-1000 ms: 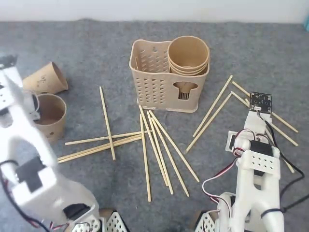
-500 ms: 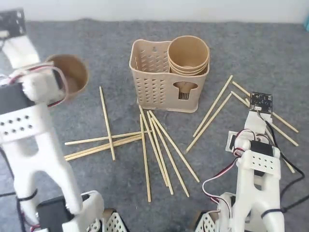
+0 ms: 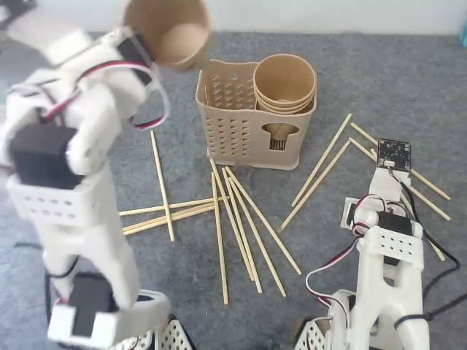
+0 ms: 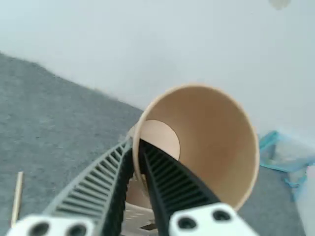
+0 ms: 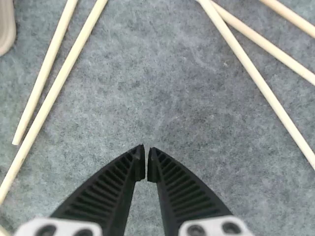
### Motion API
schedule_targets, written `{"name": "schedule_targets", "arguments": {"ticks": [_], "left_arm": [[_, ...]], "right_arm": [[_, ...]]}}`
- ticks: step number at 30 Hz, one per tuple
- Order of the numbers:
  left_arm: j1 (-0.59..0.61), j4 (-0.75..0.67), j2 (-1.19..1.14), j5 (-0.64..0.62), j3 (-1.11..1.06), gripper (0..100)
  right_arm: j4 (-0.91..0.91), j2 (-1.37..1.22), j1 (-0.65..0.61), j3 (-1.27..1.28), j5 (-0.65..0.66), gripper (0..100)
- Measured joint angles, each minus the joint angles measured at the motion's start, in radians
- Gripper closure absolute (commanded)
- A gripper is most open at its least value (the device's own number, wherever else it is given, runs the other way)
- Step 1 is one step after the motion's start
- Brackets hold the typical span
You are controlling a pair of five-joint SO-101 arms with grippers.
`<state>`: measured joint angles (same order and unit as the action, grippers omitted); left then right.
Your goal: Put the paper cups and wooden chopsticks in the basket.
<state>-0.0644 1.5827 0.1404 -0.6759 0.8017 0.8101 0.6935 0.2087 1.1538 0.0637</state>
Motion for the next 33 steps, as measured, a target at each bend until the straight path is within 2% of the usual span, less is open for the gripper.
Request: {"name": "schedule_targets", "arguments": {"ticks": [4,12,24,26,31,33], "left_arm": [[-0.098,0.000,-0.097,-0.026,0.080,99],[-0.219,0.000,-0.267,-0.026,0.227,99],[-0.239,-0.003,-0.480,-0.026,0.239,99],[-0.239,-0.003,-0.499,-0.026,0.239,95],[-0.244,0.008,-0.503,0.026,0.241,75],[-0.242,0.037,-0.503,0.026,0.242,72]], "right_arm": [[0.000,0.000,0.000,0.000,0.000,96.1],[0.000,0.000,0.000,0.000,0.000,96.1],[0.000,0.000,0.000,0.000,0.000,96.1],[0.000,0.000,0.000,0.000,0.000,96.1],[-0.012,0.000,0.000,0.000,0.000,96.1],[-0.012,0.000,0.000,0.000,0.000,96.1]]}}
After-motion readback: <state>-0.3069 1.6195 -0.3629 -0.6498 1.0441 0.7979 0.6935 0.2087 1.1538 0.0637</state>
